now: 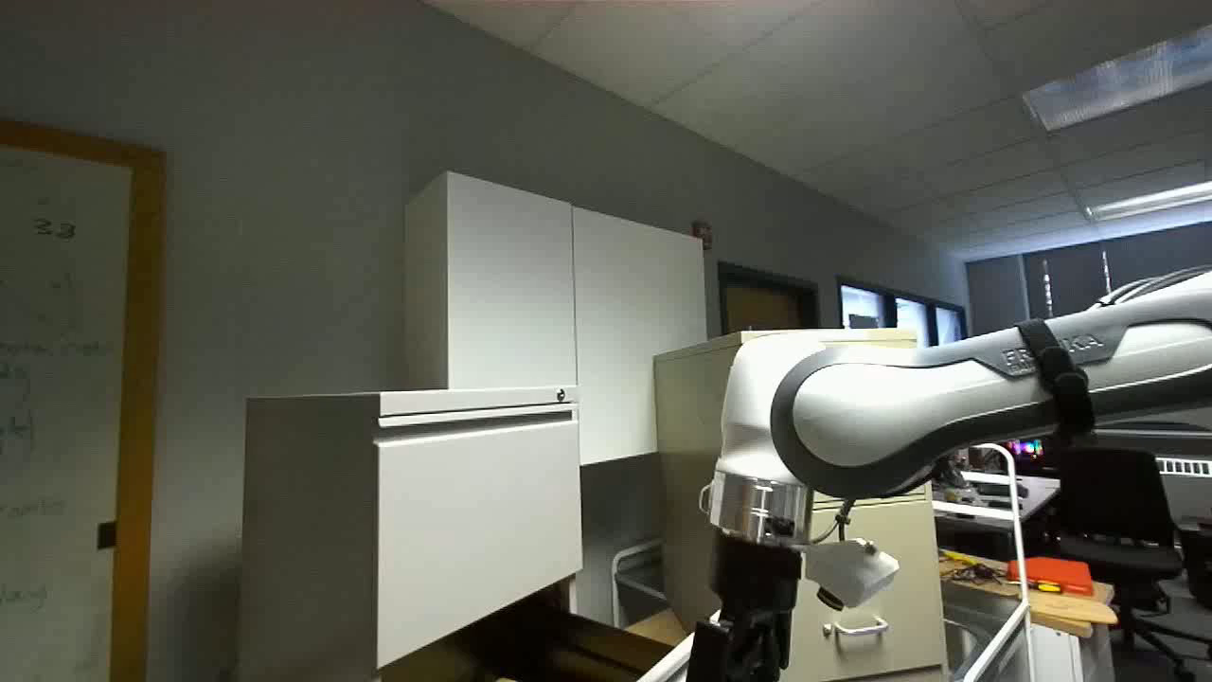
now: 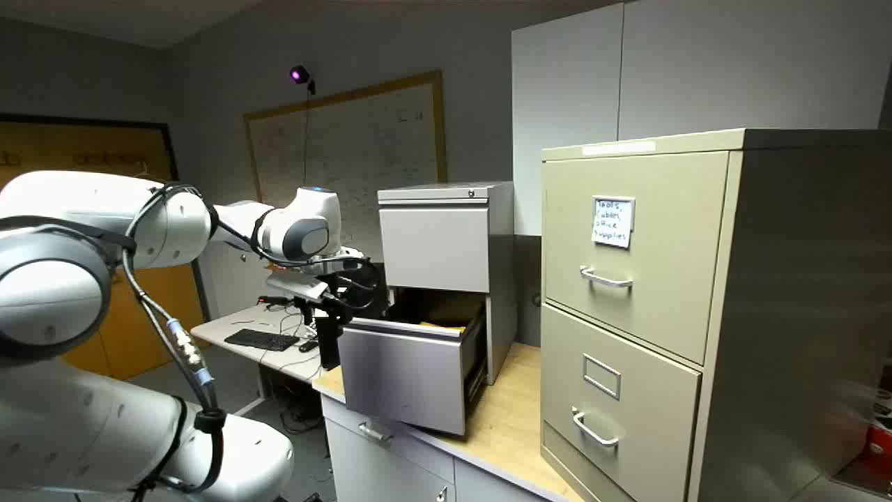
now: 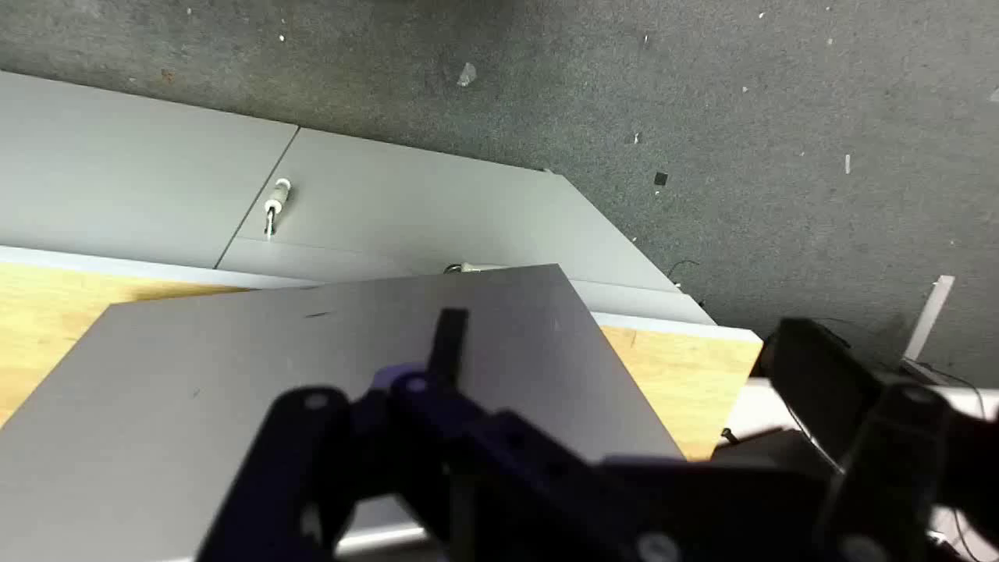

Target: Close the bottom drawer of the file cabinet

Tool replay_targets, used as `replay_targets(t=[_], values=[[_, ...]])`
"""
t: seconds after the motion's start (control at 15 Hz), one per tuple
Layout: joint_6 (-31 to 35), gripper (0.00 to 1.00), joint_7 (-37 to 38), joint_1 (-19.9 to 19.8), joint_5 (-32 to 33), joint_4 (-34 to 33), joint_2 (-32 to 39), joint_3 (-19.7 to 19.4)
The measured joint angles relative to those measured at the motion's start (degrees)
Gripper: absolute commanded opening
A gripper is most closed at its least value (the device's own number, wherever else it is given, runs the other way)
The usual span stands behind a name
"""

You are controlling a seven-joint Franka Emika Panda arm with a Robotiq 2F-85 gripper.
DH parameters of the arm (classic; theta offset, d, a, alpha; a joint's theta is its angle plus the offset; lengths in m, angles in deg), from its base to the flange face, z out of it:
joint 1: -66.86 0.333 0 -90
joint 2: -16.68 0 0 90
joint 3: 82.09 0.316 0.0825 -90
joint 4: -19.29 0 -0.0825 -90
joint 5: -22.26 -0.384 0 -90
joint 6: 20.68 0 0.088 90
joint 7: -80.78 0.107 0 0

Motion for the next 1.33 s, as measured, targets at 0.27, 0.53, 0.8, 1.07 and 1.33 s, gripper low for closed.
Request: replay_targets(t=[0.27,0.53,0.8,1.07,1.33], values=[[0.0,1.0,0.0,0.0,0.0,0.0,-0.1,0.0],[0.0,1.0,0.0,0.0,0.0,0.0,-0.1,0.0],[-0.01,1.0,0.0,-0.03,0.0,0.0,-0.08,0.0],[0.8,1.0,0.0,-0.47,0.0,0.01,0.22,0.06],[4.59,1.0,0.0,-2.18,0.0,-0.19,2.35,0.0]])
